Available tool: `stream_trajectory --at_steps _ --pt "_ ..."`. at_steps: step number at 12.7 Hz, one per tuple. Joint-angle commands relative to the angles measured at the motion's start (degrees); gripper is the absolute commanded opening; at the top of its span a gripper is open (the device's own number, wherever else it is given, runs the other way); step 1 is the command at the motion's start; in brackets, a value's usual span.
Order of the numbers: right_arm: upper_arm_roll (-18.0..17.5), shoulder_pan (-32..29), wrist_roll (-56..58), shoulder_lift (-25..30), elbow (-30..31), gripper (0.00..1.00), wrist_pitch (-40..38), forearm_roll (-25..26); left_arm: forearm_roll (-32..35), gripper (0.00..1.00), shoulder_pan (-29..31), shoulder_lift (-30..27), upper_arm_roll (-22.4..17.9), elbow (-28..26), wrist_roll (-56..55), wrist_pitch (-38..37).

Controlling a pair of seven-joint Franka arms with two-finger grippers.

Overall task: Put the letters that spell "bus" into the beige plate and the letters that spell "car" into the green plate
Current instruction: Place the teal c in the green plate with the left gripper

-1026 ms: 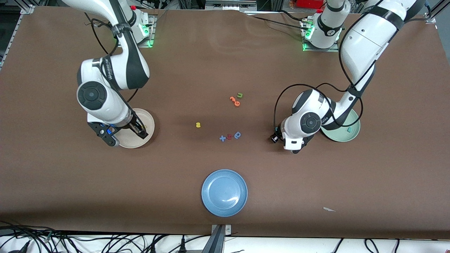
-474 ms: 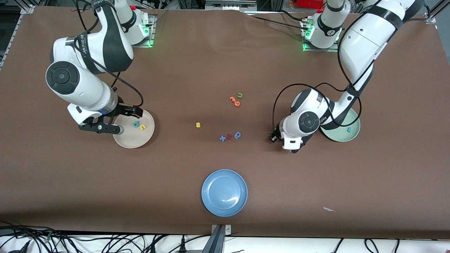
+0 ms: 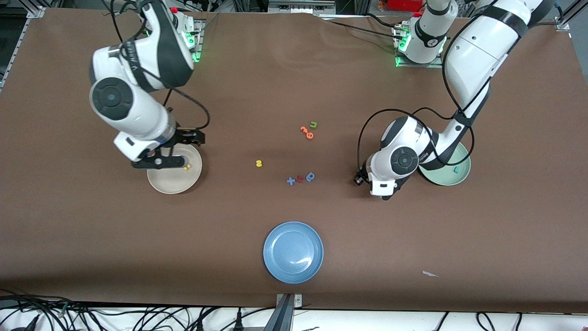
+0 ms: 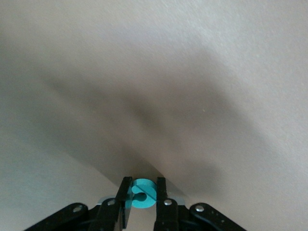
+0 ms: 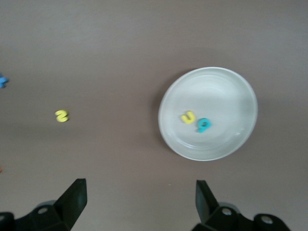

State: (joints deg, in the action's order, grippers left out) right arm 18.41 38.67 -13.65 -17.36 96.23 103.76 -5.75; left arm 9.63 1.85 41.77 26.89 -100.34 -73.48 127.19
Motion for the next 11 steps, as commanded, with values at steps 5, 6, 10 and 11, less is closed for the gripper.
stream_trajectory --at_steps 5,6,10,11 --pt "-9.34 -0.34 -6.98 -12.95 -0.69 0.75 19.69 -0.4 -2.77 0.12 14.3 -11.26 2.99 -0.03 24.39 -20.37" --pt "-10.66 -0.35 -8.57 -14.7 -0.6 0.64 22.24 -0.4 -2.6 0.12 16.41 -11.79 2.91 -0.21 29.22 -21.8" --pt "-13.48 -0.17 -13.33 -18.75 0.01 0.57 28.67 -2.68 2.4 0.12 24.41 -11.62 2.64 -2.4 42.43 -22.16" --pt "-13.57 -0.08 -13.33 -18.93 0.53 0.57 29.38 -2.69 2.41 0.14 24.77 -11.62 2.73 -2.84 43.06 -22.16"
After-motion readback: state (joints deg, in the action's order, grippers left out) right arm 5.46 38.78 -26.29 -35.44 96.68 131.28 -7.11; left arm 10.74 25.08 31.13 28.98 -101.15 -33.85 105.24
